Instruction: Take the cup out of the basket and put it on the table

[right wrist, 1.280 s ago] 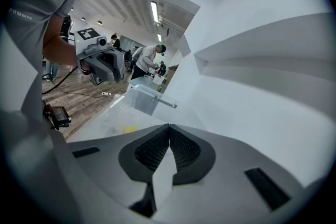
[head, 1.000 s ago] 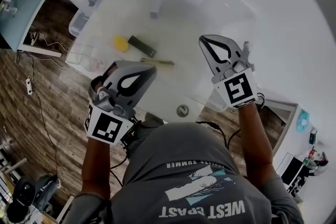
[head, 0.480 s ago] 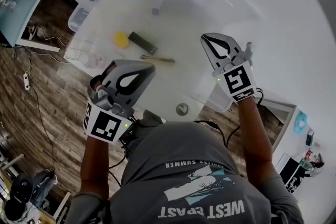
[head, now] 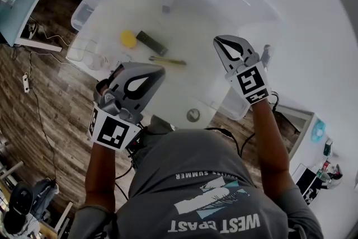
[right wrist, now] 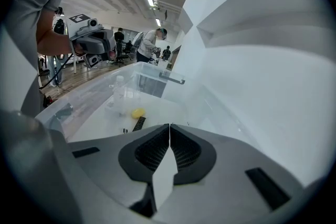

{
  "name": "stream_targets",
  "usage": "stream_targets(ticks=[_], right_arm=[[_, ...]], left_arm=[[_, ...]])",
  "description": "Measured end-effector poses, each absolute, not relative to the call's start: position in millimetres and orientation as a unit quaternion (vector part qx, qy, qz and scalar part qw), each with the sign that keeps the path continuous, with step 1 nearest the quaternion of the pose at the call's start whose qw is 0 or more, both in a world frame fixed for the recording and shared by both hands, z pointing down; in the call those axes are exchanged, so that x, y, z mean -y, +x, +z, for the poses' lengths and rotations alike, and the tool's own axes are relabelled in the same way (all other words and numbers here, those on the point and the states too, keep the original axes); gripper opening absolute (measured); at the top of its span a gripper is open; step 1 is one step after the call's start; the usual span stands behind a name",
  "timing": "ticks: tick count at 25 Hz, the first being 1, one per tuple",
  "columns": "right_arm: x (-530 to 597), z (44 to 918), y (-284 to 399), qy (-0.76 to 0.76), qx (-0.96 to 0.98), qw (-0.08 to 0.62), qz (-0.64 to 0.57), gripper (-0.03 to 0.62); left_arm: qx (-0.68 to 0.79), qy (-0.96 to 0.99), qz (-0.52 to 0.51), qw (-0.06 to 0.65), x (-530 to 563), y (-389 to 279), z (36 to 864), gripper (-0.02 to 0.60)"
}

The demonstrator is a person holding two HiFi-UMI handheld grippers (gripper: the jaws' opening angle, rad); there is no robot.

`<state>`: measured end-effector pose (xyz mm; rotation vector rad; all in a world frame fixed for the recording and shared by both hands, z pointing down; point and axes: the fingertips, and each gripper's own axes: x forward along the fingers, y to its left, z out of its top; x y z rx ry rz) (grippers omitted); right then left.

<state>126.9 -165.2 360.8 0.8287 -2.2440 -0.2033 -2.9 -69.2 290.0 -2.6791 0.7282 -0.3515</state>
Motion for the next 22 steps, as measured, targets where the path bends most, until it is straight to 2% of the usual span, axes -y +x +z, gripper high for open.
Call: stream_targets(ticks=[22], right_arm=[[168,397,122,0.296,0.869,0.394,-0.041,0.012]], left_arm=[[-0.25,-0.948,-0.128,0.148,74,0,308,0.015]])
